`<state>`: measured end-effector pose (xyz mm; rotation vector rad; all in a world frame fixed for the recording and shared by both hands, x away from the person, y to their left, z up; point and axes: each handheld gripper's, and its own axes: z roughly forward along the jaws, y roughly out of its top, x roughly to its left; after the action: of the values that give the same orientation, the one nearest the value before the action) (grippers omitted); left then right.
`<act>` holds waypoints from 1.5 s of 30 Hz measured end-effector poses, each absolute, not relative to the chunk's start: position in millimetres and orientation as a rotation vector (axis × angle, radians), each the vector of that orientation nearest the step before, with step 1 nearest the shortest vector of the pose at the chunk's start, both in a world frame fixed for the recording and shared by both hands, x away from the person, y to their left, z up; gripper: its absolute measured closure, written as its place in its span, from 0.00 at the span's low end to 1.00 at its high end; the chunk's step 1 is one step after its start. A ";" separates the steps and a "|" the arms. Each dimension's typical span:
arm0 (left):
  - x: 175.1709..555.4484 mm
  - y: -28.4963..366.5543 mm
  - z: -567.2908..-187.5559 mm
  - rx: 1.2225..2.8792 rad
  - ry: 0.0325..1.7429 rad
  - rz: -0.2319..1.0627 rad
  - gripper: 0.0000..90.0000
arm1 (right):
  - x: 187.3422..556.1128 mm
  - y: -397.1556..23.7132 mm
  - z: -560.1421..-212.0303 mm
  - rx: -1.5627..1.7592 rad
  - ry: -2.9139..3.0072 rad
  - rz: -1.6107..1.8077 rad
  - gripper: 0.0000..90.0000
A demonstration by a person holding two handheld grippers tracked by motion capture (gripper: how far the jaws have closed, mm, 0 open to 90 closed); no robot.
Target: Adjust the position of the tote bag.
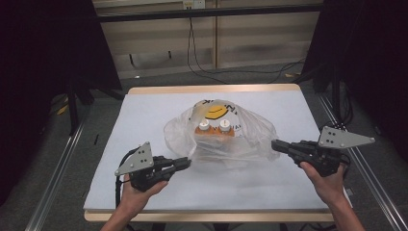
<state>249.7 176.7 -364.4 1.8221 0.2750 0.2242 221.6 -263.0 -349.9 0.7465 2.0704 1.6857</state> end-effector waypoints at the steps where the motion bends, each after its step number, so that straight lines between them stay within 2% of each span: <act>1: 250.2 177.1 -361.9 1.820 0.275 0.237 0.99 | 222.4 -262.9 -348.1 0.749 2.064 1.682 1.00; 15: 262.2 183.9 -327.3 1.752 0.270 0.295 0.99 | 240.9 -264.3 -331.5 0.743 1.997 1.731 1.00; 34: 301.0 215.2 -289.2 1.651 0.384 0.393 0.99 | 276.1 -270.0 -289.9 0.767 1.893 1.732 1.00; 45: 311.1 235.3 -273.4 1.605 0.412 0.443 0.99 | 290.1 -269.8 -270.5 0.784 1.829 1.730 1.00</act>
<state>311.1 235.3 -273.4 1.6055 0.4122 0.4434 290.1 -269.8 -270.5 0.7842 1.8287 1.7299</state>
